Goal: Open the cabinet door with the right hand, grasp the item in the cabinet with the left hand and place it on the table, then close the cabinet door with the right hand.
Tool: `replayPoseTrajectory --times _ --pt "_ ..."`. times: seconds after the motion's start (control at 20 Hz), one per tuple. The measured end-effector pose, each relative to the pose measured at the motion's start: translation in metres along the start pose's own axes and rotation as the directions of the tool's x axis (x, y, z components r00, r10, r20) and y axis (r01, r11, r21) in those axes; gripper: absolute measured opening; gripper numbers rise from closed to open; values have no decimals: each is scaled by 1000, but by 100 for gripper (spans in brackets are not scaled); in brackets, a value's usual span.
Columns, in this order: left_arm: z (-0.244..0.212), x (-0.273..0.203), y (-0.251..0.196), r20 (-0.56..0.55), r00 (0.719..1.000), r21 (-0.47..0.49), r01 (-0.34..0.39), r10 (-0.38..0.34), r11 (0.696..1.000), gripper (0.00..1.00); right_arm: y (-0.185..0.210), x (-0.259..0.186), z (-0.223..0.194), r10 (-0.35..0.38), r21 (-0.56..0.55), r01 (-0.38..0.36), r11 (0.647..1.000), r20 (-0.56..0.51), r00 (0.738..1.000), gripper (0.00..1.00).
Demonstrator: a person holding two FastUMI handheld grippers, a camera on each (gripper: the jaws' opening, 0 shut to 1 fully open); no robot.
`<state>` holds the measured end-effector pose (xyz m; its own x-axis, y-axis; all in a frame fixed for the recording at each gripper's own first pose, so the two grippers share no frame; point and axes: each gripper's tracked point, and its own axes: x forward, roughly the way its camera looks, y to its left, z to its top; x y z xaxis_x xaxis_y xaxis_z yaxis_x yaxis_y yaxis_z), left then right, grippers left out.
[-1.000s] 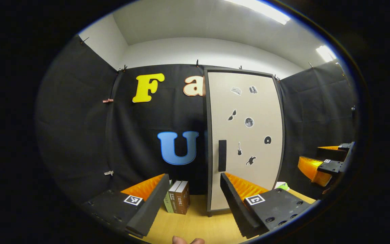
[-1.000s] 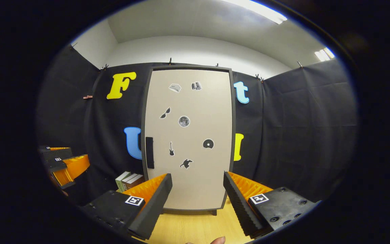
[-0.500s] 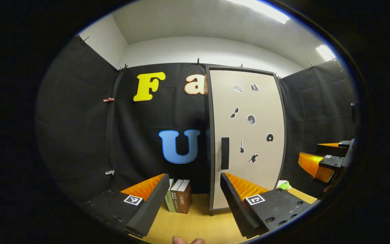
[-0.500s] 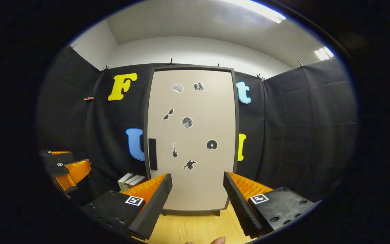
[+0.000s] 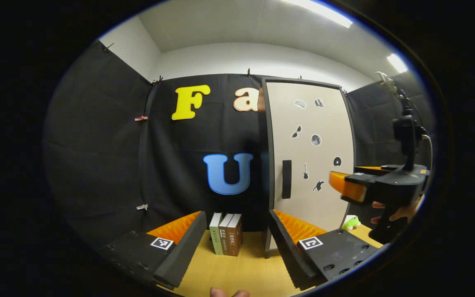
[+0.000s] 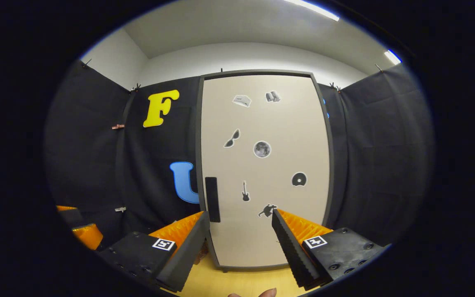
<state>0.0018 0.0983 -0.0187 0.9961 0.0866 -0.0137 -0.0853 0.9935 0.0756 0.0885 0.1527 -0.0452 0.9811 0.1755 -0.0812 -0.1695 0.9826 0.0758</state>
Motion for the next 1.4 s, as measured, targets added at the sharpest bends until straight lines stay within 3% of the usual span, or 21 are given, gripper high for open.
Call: replayPoseTrajectory --times 0.2,0.6,0.7,0.8,0.85,0.9,1.0,1.05,1.1,1.2,1.35,1.4 --pt "-7 -6 17 -5 1000 -3 -25 25 1000 94 27 55 -18 19 -14 -19 1000 2 1000 97" --pt "-17 -4 32 -10 999 -27 -41 41 999 94 33 145 -58 -51 -36 49 998 -47 998 97" --pt "-20 -3 36 -12 999 -30 -47 46 998 95 35 156 -68 -58 -42 56 998 -68 996 84" --pt "-22 -2 37 -20 999 -34 -48 47 998 95 41 162 -71 -50 -47 47 998 -68 996 84" --pt "-25 -1 39 -27 998 -34 -49 48 998 95 43 168 -71 -53 -54 50 997 -66 996 76" --pt "-26 -2 40 -33 998 -34 -52 51 998 95 42 170 -71 -62 -54 58 997 -70 996 56" --pt "-27 -6 44 -36 997 -35 -62 61 997 95 50 177 -70 -32 -7 32 999 -69 997 53" --pt "-29 -9 45 -38 997 -36 -67 66 997 95 49 174 -70 -40 1 40 999 -74 996 56" --pt "-29 -12 48 -42 996 -36 -75 73 997 95 49 174 -69 -44 -4 44 999 -68 997 36" --pt "-29 -19 50 -41 996 -42 -87 85 995 95 50 176 -69 -24 -26 22 999 -65 998 28" --pt "-32 -28 50 -44 995 -55 -96 94 994 95 52 171 -71 42 31 -39 999 -108 993 15" --pt "-32 -29 48 -46 995 -59 -96 94 994 95 51 167 -70 49 4 -49 999 -105 993 15"
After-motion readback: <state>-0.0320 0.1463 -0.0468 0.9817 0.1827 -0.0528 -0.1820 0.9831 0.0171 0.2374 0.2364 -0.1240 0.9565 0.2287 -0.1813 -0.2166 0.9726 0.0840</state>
